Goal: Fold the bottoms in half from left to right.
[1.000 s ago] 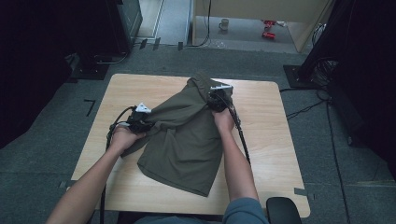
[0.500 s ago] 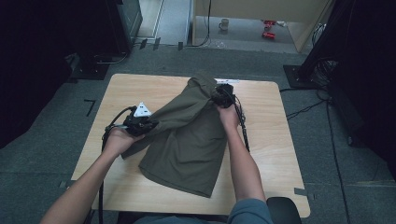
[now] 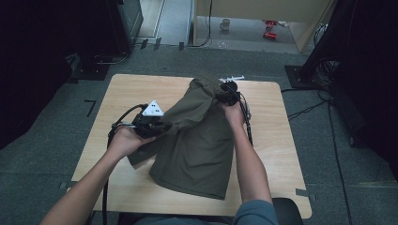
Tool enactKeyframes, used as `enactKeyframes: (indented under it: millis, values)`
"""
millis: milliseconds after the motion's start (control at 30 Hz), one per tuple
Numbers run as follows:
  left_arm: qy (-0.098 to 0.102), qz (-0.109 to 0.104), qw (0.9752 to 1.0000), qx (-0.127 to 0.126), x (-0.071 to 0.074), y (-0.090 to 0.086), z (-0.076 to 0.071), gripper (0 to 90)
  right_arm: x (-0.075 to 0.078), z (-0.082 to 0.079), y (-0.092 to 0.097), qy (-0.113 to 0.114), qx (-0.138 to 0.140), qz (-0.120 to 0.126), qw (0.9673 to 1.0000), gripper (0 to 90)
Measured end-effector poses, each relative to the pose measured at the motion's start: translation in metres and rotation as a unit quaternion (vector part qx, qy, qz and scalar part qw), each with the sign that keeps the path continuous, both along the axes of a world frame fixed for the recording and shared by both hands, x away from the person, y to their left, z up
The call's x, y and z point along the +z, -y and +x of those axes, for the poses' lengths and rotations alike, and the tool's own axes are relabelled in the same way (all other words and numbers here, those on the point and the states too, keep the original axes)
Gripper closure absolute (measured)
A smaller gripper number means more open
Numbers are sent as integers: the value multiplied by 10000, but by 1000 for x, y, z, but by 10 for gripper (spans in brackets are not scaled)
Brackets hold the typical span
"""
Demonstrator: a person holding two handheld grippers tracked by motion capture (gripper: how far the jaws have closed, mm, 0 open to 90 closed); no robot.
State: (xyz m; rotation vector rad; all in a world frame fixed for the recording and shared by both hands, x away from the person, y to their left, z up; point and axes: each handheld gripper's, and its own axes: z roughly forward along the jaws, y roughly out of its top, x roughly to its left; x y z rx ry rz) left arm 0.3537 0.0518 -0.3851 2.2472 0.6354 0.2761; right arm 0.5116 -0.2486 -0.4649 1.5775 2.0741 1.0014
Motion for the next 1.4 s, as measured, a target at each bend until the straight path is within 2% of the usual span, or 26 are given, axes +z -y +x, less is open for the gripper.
enactKeyframes:
  millis: [200,467,600,733,867,1000,1200,1267,1333,1400]
  values:
    - [-163,-118,9994,-284,8,32,-5,893,5,-1,5,66,-5,-13,10000,882]
    - [-258,-324,9970,-658,14,80,-14,894,15,-3,18,192,-6,-112,9998,882]
    - [-223,-386,9955,-831,13,103,-22,894,17,-4,23,199,-7,-163,9997,881]
    - [-448,-549,9929,-955,5,123,-24,893,18,-5,29,211,-9,-270,9994,880]
    - [-571,-647,9913,-991,-11,140,-27,892,14,-6,36,3,24,-343,9994,877]
    - [-705,-653,9901,-1020,-26,155,-28,892,13,-6,39,-55,38,-383,9992,877]
    - [-720,-636,9901,-1026,-44,176,-27,893,11,-6,38,-55,119,-504,9986,877]
    - [-752,-718,9896,-997,-49,180,-26,893,11,-6,39,-25,145,-533,9985,876]
    - [-818,-870,9881,-975,-53,184,-26,892,10,-6,40,-31,134,-514,9986,873]
    - [-755,-913,9878,-1012,-57,191,-30,891,9,-6,43,-58,115,-482,9988,872]
